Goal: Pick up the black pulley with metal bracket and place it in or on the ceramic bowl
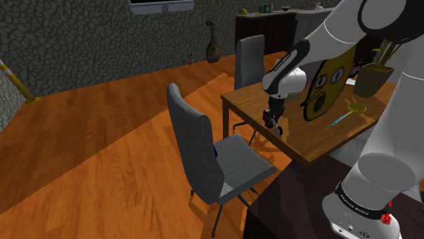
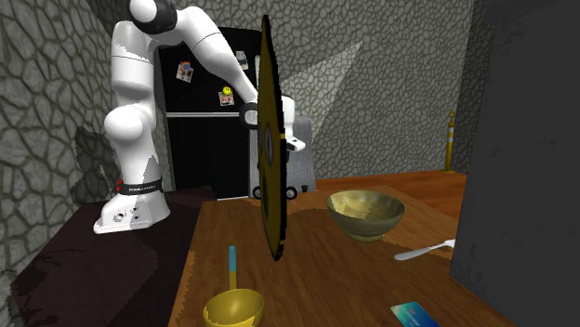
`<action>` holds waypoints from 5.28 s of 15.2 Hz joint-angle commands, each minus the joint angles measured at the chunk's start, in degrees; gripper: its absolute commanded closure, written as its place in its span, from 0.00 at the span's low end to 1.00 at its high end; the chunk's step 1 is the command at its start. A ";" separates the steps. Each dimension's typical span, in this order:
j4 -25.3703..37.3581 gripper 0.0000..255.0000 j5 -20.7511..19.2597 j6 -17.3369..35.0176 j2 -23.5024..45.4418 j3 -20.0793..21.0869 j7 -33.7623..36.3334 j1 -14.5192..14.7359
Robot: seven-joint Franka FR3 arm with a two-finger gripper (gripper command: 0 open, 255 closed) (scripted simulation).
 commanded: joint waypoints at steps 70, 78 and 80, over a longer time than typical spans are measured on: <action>79.67 1.00 7.60 -43.61 39.99 -6.36 -20.24 -25.20; 78.52 1.00 7.74 -42.21 40.30 -6.28 -20.45 -25.04; 78.52 1.00 7.74 -42.21 40.30 -6.28 -20.45 -25.04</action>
